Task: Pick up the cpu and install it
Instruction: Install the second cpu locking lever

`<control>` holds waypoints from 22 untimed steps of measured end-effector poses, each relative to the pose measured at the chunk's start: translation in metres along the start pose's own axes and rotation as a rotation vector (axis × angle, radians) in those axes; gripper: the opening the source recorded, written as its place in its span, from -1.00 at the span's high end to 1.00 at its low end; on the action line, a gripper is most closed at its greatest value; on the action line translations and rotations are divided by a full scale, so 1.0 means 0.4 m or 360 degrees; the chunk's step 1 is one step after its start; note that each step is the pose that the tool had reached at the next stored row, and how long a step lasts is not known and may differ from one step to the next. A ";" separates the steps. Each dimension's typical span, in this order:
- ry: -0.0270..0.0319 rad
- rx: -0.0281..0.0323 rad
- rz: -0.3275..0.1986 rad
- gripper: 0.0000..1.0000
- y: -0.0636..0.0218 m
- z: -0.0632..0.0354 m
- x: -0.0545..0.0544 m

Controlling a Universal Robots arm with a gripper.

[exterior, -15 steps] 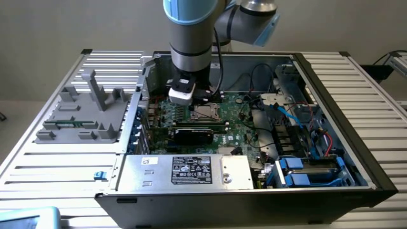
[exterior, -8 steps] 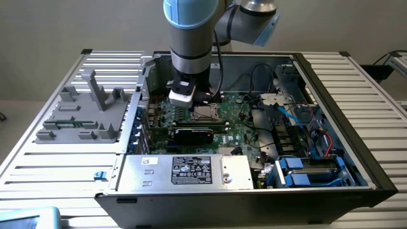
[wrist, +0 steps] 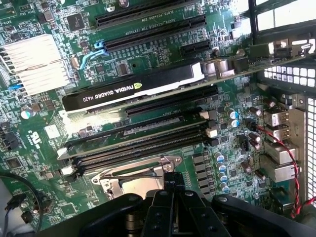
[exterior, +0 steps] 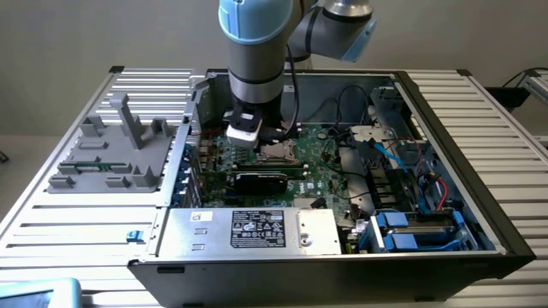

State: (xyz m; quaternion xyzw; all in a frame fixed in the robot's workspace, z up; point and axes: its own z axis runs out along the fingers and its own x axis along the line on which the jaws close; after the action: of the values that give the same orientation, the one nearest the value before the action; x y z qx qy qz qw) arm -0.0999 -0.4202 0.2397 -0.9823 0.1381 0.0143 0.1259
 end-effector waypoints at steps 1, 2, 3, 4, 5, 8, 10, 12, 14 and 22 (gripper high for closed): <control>0.00000 0.00000 0.0000 0.77 0.001 0.002 -0.001; -0.00001 -0.00003 0.0000 0.77 0.002 0.005 -0.001; -0.00003 -0.00001 0.0000 0.77 0.003 0.007 -0.002; -0.00007 0.00006 0.0000 0.77 0.004 0.009 -0.003; -0.00009 0.00015 0.0000 0.77 0.005 0.012 -0.003; -0.00013 0.00037 0.0000 0.77 0.008 0.021 -0.005; -0.00016 0.00059 0.0000 0.77 0.009 0.024 -0.008; -0.00028 0.00090 0.0000 0.77 0.011 0.026 -0.011; -0.00056 0.00185 0.0000 0.77 0.012 0.027 -0.013; -0.00193 0.00689 0.0000 0.77 0.018 0.026 -0.014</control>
State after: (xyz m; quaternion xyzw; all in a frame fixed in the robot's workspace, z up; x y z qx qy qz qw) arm -0.1071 -0.4226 0.2282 -0.9792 0.1377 0.0172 0.1480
